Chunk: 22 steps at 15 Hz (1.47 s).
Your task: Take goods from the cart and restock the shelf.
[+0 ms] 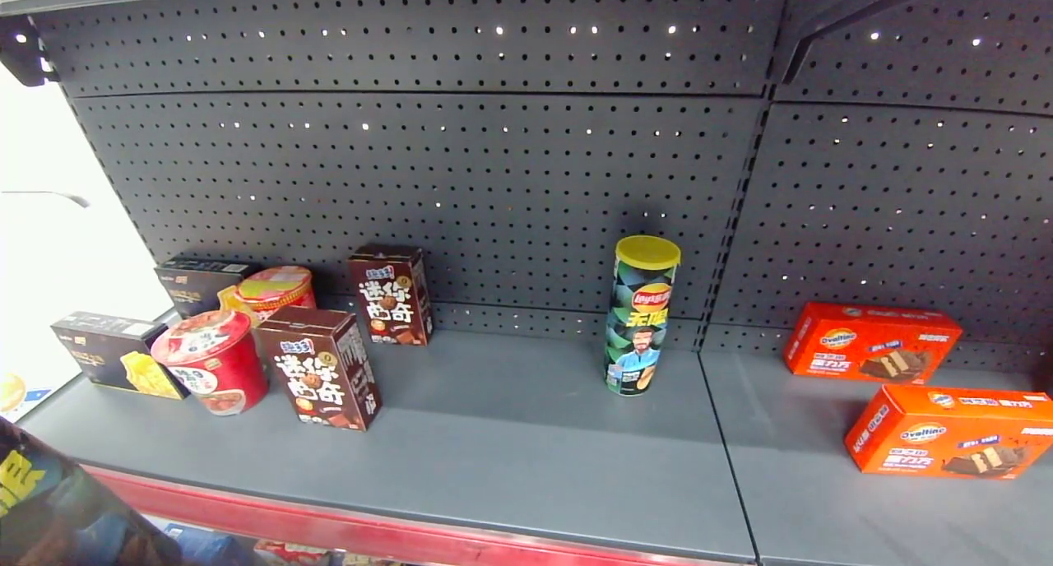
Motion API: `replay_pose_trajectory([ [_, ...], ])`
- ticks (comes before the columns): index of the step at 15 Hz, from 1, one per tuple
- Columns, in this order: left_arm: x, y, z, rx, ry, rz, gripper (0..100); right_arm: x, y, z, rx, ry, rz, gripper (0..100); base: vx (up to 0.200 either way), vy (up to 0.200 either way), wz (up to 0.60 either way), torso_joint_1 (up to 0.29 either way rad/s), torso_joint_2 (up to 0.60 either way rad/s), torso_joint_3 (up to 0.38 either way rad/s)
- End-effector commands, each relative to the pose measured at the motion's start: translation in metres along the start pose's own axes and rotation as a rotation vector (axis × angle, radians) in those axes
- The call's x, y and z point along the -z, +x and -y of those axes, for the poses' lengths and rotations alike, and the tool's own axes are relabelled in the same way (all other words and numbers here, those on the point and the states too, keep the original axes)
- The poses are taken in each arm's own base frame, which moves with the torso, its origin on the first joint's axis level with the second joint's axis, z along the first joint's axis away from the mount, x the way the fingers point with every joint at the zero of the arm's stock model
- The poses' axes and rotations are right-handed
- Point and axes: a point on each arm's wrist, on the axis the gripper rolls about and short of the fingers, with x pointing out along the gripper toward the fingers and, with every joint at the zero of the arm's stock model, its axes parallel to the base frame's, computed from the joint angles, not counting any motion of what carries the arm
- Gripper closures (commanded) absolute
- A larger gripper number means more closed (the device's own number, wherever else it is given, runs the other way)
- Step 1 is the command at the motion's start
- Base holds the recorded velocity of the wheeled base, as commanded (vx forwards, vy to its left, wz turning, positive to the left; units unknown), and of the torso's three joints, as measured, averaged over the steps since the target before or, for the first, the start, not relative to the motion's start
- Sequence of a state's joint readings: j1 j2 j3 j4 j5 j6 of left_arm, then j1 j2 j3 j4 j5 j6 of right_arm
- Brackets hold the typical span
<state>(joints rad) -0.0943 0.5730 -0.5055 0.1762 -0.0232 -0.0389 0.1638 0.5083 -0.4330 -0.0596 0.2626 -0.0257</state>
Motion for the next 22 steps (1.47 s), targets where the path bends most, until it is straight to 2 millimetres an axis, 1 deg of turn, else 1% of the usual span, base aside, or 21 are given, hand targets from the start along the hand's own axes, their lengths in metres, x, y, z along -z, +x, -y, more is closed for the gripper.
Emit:
replay_pose_trajectory([
  [1,0.000,0.002,0.000,0.005,0.010,-0.010,100,0.001,0.046,0.001,-0.204,0.009,-0.182,0,0.000,0.000,0.00,0.000,0.00,0.000],
  [2,0.002,0.003,0.000,0.005,0.010,-0.019,100,0.003,0.056,0.001,-0.196,0.003,-0.223,0,0.000,0.000,0.00,0.000,0.00,0.000],
  [3,0.005,0.004,0.000,0.004,0.009,-0.028,100,0.001,0.063,0.002,-0.174,0.002,-0.242,0,0.000,0.000,0.00,0.000,0.00,0.000],
  [5,0.007,0.003,0.000,0.003,-0.002,-0.030,100,-0.005,0.079,0.003,-0.068,-0.017,-0.285,0,0.000,0.000,0.00,0.000,0.00,0.000],
  [6,0.007,0.003,0.000,0.004,-0.006,-0.030,100,-0.007,0.083,0.002,-0.068,-0.019,-0.293,0,0.000,0.000,0.00,0.000,0.00,0.000],
  [8,0.006,0.003,0.000,0.003,-0.006,-0.026,100,-0.004,0.093,-0.001,-0.106,-0.018,-0.327,0,0.000,0.000,0.00,0.000,0.00,0.000],
  [9,0.006,0.003,0.000,0.003,-0.006,-0.028,100,-0.001,0.098,-0.004,-0.168,-0.007,-0.348,0,0.000,0.000,0.00,0.000,0.00,0.000],
  [10,0.006,0.004,0.000,0.003,-0.006,-0.030,100,0.000,0.108,-0.006,-0.227,0.006,-0.364,0,0.000,0.000,0.00,0.000,0.00,0.000],
  [11,0.006,0.004,0.000,0.003,-0.006,-0.030,100,-0.002,0.124,-0.006,-0.246,0.009,-0.363,0,0.000,0.000,0.00,0.000,0.00,0.000],
  [12,0.006,0.004,0.000,0.003,-0.006,-0.030,100,-0.001,0.127,-0.006,-0.247,0.008,-0.360,0,0.000,0.000,0.00,0.000,0.00,0.000],
  [13,0.006,0.004,0.000,0.003,-0.006,-0.030,100,0.003,0.158,-0.007,-0.255,0.000,-0.328,0,0.000,0.000,0.00,0.000,0.00,0.000],
  [15,0.011,0.005,-0.001,-0.003,-0.007,-0.045,100,0.015,0.193,-0.007,-0.270,0.003,-0.290,0,0.000,0.000,0.00,0.000,0.00,0.000],
  [16,0.014,0.005,-0.001,-0.003,-0.006,-0.049,100,0.019,0.207,-0.007,-0.299,0.005,-0.263,0,0.000,0.000,0.00,0.000,0.00,0.000],
  [17,0.017,0.004,-0.001,-0.003,-0.004,-0.049,100,0.021,0.214,-0.007,-0.332,0.007,-0.244,0,0.000,0.000,0.00,0.000,0.00,0.000],
  [19,0.025,-0.001,-0.001,-0.002,-0.003,-0.042,100,0.028,0.237,-0.010,-0.465,0.015,-0.200,0,0.000,0.000,0.00,0.000,0.00,0.000],
  [20,0.027,-0.002,-0.001,-0.001,-0.002,-0.039,100,0.030,0.247,-0.011,-0.502,0.019,-0.198,0,0.000,0.000,0.00,0.000,0.00,0.000],
  [22,0.026,-0.002,-0.001,-0.001,-0.002,-0.032,100,0.035,0.275,-0.007,-0.495,0.021,-0.204,0,0.000,0.000,0.00,0.000,0.00,0.000],
])
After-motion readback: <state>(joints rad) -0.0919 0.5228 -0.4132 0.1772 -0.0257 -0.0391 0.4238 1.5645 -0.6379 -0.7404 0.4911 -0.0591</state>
